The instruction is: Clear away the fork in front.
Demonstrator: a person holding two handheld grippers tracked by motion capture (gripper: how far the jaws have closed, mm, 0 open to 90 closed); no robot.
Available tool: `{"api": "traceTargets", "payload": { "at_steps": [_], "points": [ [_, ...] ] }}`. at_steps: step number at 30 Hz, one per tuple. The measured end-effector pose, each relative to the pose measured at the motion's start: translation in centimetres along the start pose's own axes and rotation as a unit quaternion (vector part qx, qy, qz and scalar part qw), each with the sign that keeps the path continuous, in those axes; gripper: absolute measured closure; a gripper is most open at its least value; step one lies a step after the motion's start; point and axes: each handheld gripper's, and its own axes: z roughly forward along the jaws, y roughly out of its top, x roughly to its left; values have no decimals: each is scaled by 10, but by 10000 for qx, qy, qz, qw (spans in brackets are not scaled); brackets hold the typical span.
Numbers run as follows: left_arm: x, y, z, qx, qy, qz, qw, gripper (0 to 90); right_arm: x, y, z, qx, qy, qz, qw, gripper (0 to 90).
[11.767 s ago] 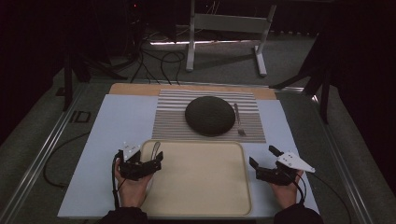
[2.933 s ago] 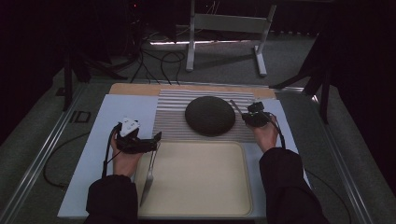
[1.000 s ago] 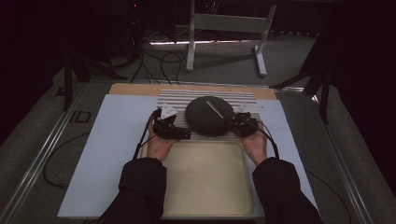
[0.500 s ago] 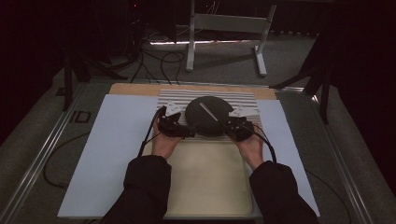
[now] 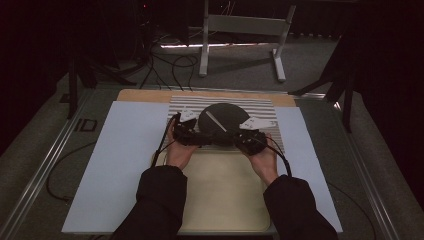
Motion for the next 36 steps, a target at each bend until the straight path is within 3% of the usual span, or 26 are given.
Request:
{"api": "traceTargets", "payload": {
  "at_steps": [6, 10, 16, 19, 20, 25, 30, 36],
  "points": [
    [1, 2, 2, 0, -68, -219, 9997, 48, 4, 1, 0, -74, 67, -35, 9999, 860],
    [-1, 4, 2, -15, -78, -326, 9994, 106, 9, 1, 0, -144, 103, -79, 9998, 860],
    [-4, 7, 5, -55, -267, -516, 9983, 166, 13, 1, 2, -249, 167, -100, 9995, 860],
    [-5, 9, 5, -77, -342, -582, 9977, 238, 14, 2, 1, -303, 165, -112, 9993, 860],
    [-6, 9, 6, -69, -470, -633, 9969, 238, 14, 2, 1, -319, 163, -118, 9993, 860],
    [-7, 10, 7, -87, -671, -760, 9948, 393, 14, 1, 1, -368, 123, -80, 9992, 860],
    [-6, 9, 7, -93, -794, -906, 9927, 511, 15, 2, 2, -408, 130, -97, 9990, 860],
    [-7, 11, 5, -159, -833, -932, 9920, 665, 17, 1, 4, -390, 124, -109, 9991, 860]
  ]
}}
